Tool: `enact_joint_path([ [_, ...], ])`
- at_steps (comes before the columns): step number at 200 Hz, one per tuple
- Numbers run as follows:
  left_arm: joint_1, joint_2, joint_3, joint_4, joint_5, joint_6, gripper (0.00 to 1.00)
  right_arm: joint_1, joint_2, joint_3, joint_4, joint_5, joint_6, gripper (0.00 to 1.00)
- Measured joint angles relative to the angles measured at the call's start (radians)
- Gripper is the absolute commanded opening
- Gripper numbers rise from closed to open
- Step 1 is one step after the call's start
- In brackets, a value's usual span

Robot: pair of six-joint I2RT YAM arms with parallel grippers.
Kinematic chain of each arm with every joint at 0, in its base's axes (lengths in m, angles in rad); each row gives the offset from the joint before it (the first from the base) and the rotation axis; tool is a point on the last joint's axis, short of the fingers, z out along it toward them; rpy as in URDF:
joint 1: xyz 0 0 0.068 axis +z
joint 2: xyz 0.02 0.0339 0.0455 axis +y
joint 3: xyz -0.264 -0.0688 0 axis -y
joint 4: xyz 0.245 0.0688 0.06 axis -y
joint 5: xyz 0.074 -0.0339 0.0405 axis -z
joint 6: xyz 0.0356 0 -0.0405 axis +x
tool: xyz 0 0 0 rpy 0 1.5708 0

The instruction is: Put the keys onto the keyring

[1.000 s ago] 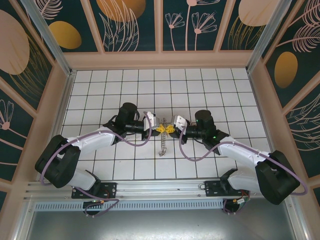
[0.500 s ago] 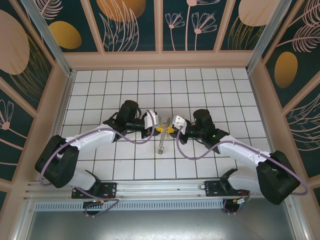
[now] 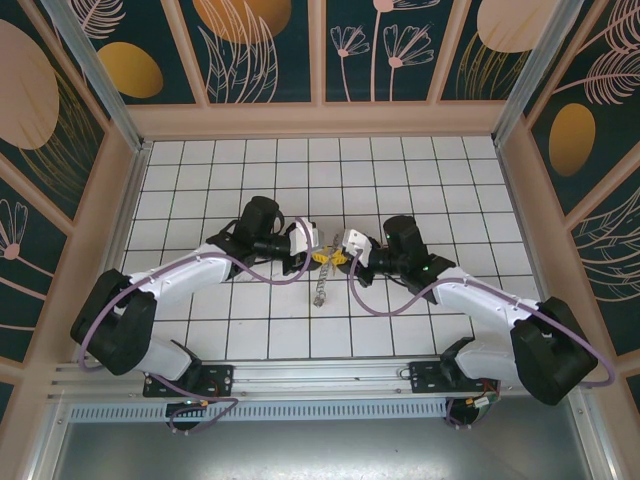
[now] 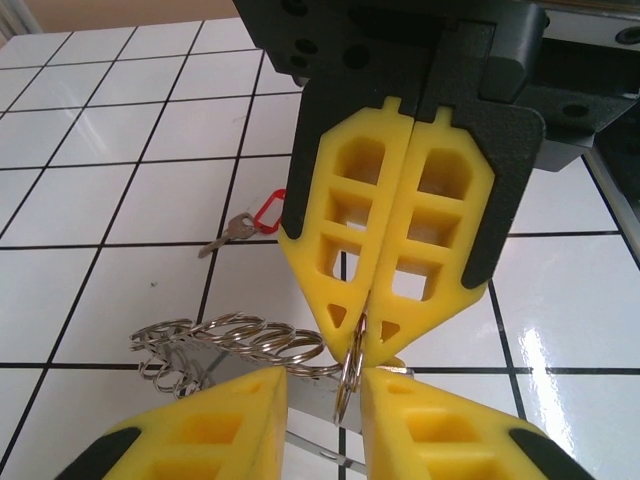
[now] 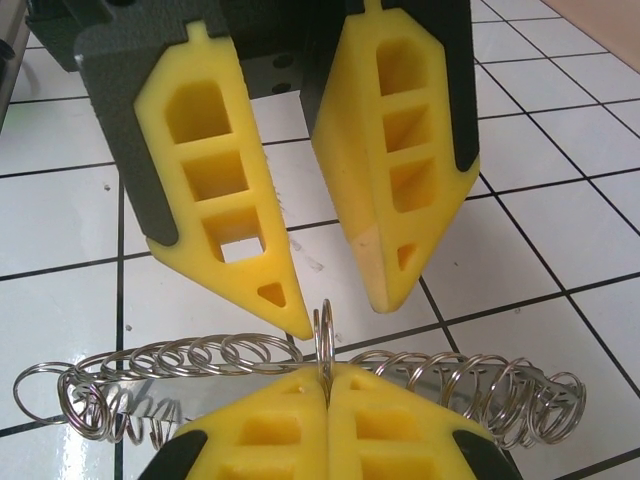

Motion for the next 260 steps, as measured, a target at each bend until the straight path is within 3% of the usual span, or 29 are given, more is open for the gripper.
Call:
enact_joint_path([
  [184,-0.001,0.033,0.040,-0.051,0.008,0.014,0.20,0.005,0.000,0.011,-0.003,0.007,-0.002,0.00],
  [201,-0.001,0.037,0.045,-0.060,0.012,0.018,0.16,0.005,0.000,0.011,-0.004,0.008,-0.002,0.00],
  [228,-0.002,0.039,0.050,-0.077,0.021,0.031,0.00,0.004,0.000,0.011,-0.005,0.014,-0.002,0.02],
  [260,-0.002,0.039,0.051,-0.077,0.025,0.035,0.00,0.005,0.000,0.011,-0.006,0.026,-0.002,0.13],
])
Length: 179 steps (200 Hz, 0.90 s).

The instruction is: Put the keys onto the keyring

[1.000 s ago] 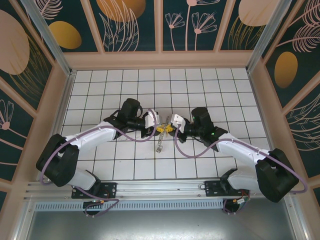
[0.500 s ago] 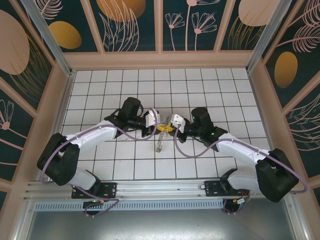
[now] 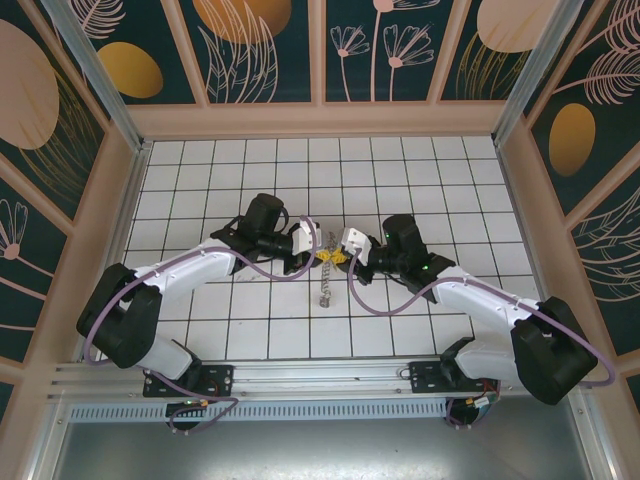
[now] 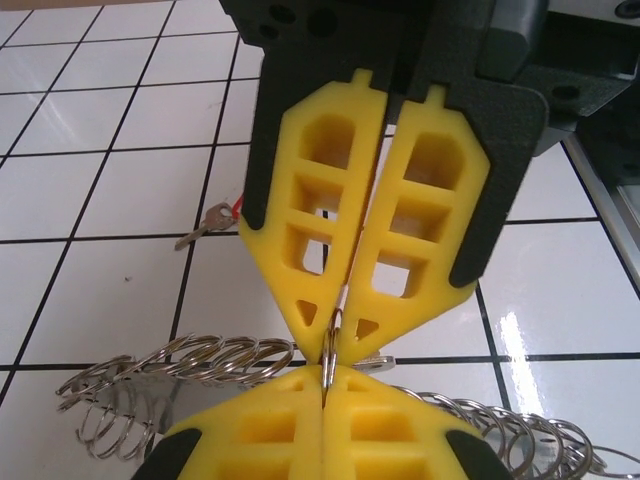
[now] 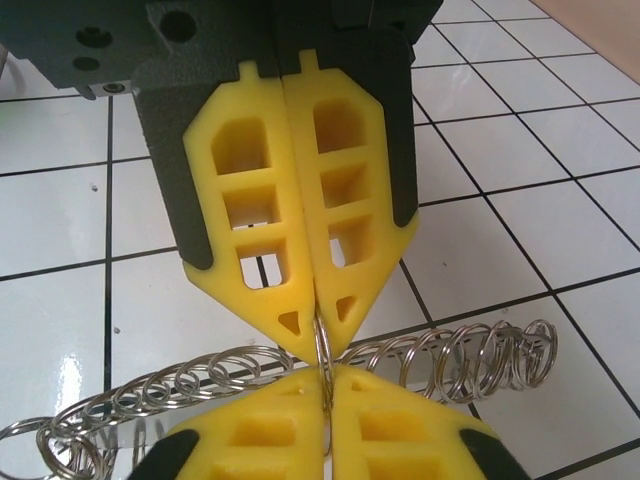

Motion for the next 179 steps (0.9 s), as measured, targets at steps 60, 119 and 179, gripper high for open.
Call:
enact_joint_path([
  [60,0.000,-0.005,-0.061,0.133,0.058,-0.081,0.00,0.001,-0.035,-0.087,0.111,0.014,0.019,0.20],
  [119,0.000,-0.005,-0.102,0.309,0.115,-0.180,0.00,0.001,-0.090,-0.209,0.227,0.045,0.088,0.24],
  [179,0.000,-0.005,-0.112,0.351,0.116,-0.193,0.00,0.001,-0.242,-0.218,0.196,0.118,0.085,0.29],
])
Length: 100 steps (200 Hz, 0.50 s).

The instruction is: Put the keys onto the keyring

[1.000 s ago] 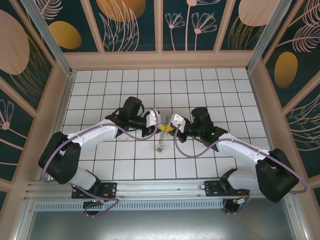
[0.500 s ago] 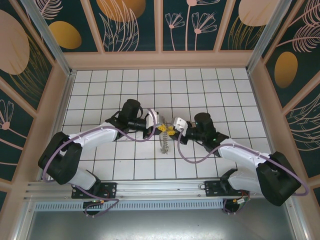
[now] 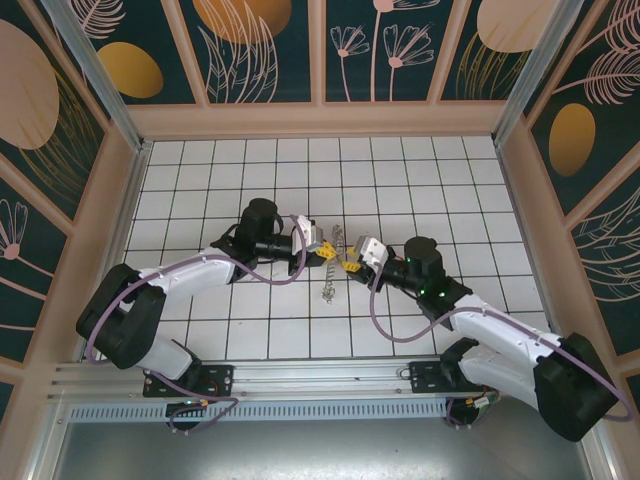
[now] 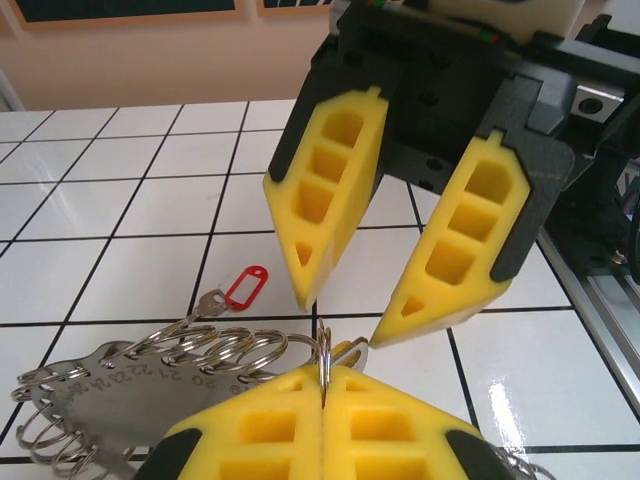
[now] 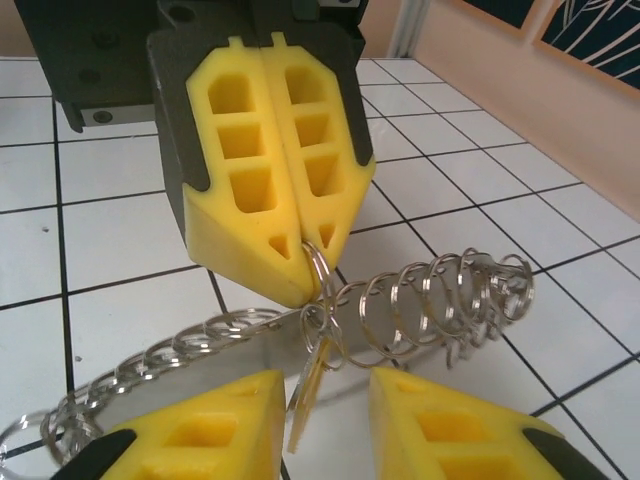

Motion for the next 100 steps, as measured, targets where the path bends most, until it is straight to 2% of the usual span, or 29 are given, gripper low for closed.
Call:
enact_joint_path([
  [41,0.000,0.000,-0.001,-0.001,-0.002,0.001,0.00,0.000,-0.007,0.024,-0.043,0.000,-0.027,0.24],
  [100,0.000,0.000,-0.001,-0.008,-0.006,0.005,0.00,0.000,0.098,0.098,-0.023,-0.058,-0.045,0.12],
])
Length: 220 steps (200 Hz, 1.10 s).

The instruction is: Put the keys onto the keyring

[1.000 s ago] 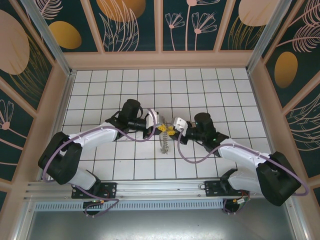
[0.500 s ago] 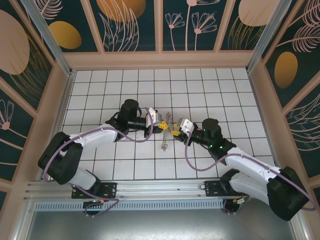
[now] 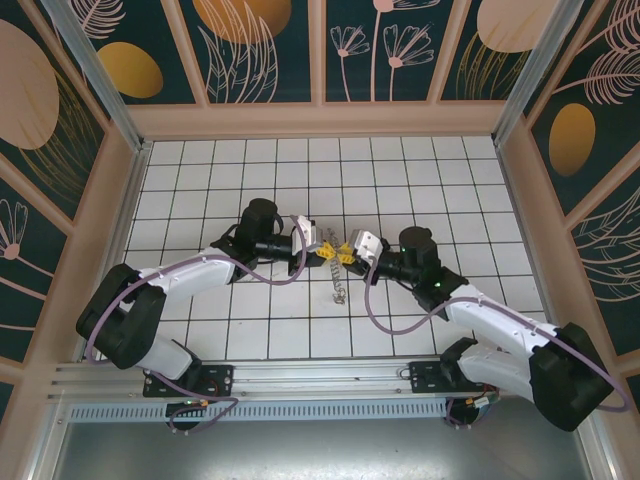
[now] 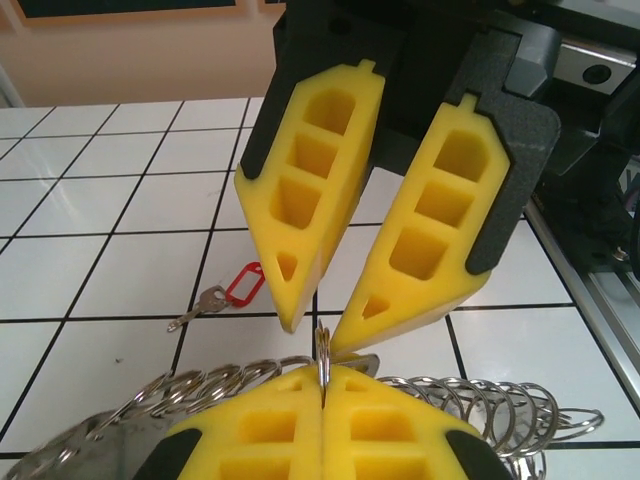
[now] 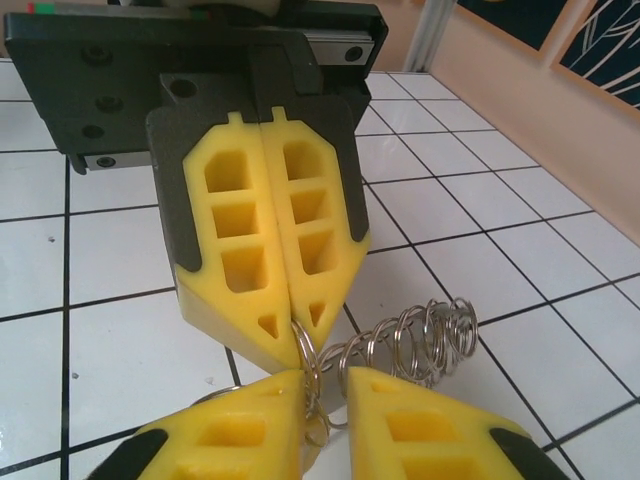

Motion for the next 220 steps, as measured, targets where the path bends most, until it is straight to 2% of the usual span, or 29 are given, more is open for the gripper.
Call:
enact_joint_path([
  [29,0.002,0.000,0.000,-0.010,-0.016,0.002,0.00,0.000,0.031,0.013,0.000,-0.011,-0.016,0.04],
  [105,0.003,0.000,-0.018,0.019,0.000,-0.013,0.00,-0.013,0.033,-0.010,0.035,-0.047,-0.008,0.07],
  [132,0.003,0.000,-0.021,0.027,0.002,-0.017,0.00,-0.017,0.033,-0.012,0.039,-0.056,-0.007,0.00],
  [147,0.003,0.000,-0.021,0.023,0.000,-0.015,0.00,-0.018,0.033,-0.011,0.034,-0.058,-0.013,0.00],
  [173,0.001,0.006,0.005,-0.053,-0.014,0.035,0.11,-0.018,0.042,0.014,-0.023,-0.061,-0.021,0.00],
  [220,0.000,0.032,0.079,-0.202,-0.052,0.121,0.14,-0.019,0.065,0.066,-0.125,-0.053,-0.045,0.00],
])
